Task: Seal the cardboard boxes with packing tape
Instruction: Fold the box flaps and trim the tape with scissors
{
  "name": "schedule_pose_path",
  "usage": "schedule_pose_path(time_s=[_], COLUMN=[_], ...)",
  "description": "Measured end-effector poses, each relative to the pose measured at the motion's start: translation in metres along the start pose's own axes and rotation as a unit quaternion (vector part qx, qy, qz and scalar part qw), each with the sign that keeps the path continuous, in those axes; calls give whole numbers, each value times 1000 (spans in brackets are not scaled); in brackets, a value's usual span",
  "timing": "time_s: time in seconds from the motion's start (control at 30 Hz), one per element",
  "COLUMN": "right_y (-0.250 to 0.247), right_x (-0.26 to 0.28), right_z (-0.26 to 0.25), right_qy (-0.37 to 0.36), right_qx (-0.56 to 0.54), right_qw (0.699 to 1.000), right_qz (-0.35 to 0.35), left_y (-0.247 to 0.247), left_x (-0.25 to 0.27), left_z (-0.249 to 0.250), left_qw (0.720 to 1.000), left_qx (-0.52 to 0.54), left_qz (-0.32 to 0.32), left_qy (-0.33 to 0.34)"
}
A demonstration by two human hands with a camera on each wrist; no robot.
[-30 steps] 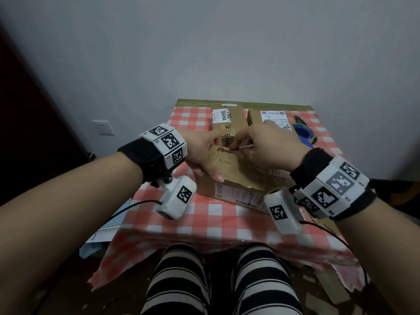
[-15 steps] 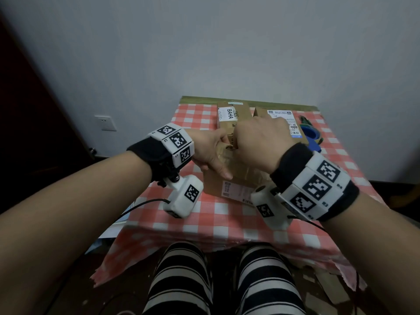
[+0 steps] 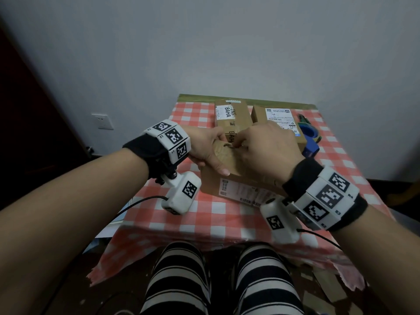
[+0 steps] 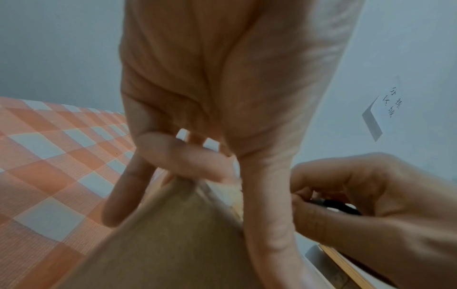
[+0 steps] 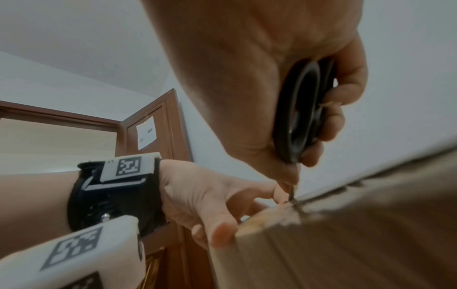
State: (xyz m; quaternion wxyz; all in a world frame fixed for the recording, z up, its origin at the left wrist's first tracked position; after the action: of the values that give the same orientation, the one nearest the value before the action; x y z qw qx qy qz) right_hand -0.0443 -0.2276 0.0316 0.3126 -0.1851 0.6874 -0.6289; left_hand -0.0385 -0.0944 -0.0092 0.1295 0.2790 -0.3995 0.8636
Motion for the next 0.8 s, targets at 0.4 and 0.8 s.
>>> schedule_pose_path(time_s=[0.4,0.8], right_y=[21,31], right_x=[6,4], right_z=[25,38], right_qy=[-26,-22], right_qx=[-102,-220], right_qw=[993,974], right_qz=[42,53], left_y=[-1,-2], left_x=[-4,-1], left_z=[1,5], left_qw=[1000,1000], left_qx=[-5,-13], left_qz=[-1,-3], left_qy=[-15,-22])
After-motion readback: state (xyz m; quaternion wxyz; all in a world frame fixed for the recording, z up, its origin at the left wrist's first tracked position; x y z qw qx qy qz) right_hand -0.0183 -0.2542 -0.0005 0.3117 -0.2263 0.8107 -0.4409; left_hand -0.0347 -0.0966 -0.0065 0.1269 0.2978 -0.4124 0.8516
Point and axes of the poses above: each hand's wrist, its own x-axis away from the middle knuckle, its own y-axis out of the palm, z = x × y, the point moved 5 cm from there along -x, towards the middle knuckle, and after that the axes turned 9 degrees about -y, right-handed, at the moved point
